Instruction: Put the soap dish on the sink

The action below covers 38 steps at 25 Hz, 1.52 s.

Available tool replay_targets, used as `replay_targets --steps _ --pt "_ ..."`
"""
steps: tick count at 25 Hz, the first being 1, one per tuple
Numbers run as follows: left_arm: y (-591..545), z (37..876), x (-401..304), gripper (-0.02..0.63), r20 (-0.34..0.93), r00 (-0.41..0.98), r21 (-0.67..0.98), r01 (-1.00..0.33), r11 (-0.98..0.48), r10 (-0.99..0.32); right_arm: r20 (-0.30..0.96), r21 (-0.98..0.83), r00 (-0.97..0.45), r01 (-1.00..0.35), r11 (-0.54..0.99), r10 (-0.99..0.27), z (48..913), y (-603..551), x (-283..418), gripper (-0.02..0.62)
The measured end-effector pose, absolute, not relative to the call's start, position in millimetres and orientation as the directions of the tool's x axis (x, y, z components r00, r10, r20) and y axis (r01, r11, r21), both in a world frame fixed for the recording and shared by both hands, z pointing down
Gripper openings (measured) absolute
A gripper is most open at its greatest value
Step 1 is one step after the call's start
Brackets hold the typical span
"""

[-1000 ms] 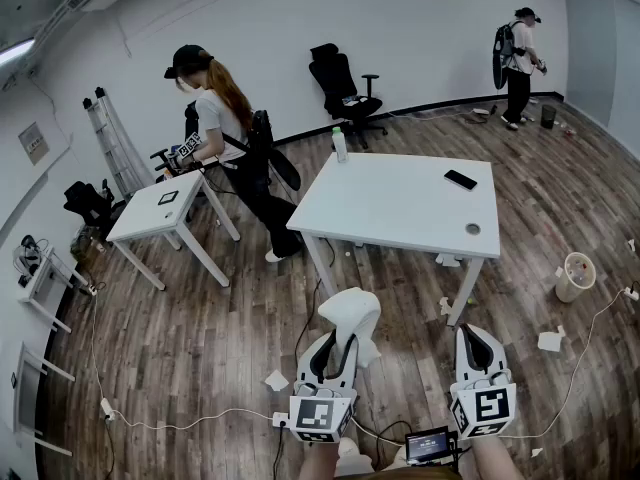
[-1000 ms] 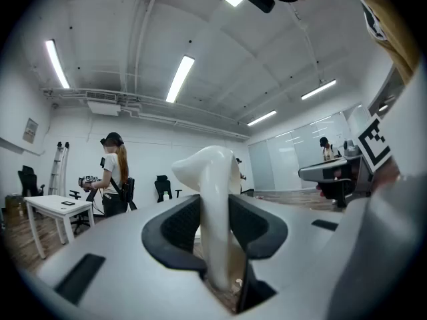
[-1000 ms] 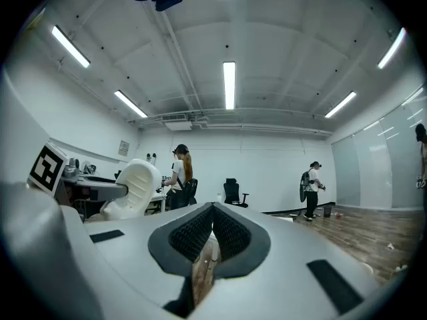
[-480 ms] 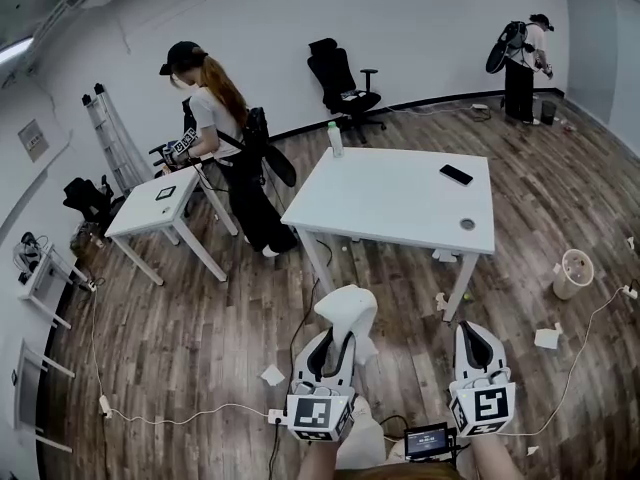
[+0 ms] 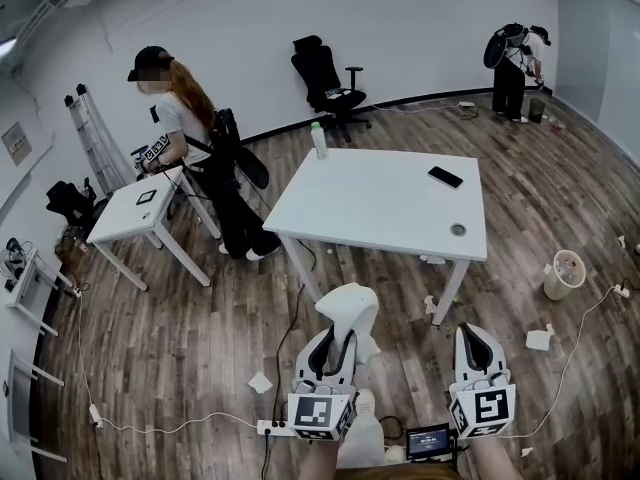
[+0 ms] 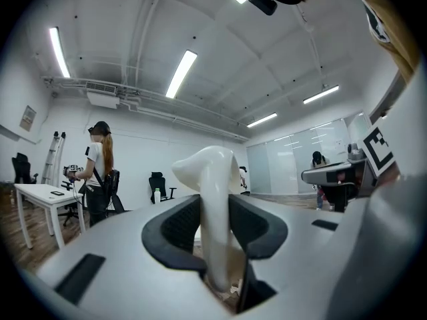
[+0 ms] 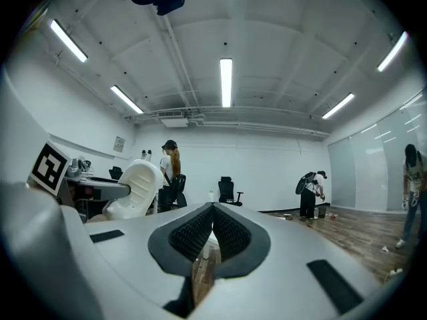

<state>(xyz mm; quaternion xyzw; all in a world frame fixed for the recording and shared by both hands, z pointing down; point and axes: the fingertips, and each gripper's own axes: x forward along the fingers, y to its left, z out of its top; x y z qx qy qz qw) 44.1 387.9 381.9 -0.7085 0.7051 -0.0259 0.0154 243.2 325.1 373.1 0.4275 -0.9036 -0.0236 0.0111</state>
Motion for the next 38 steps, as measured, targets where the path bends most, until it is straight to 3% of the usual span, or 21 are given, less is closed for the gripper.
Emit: replay_targets --steps 20,38 --pt "200 399 -91 0.129 0.053 0.060 0.012 -0.998 -0.060 -0.997 0.080 0.050 -0.604 -0.792 0.608 -0.793 391 164 112 0.008" --pt "98 423 -137 0.129 0.080 0.192 0.026 -0.981 -0.191 -0.978 0.125 0.033 -0.506 -0.858 0.513 -0.853 418 87 71 0.008"
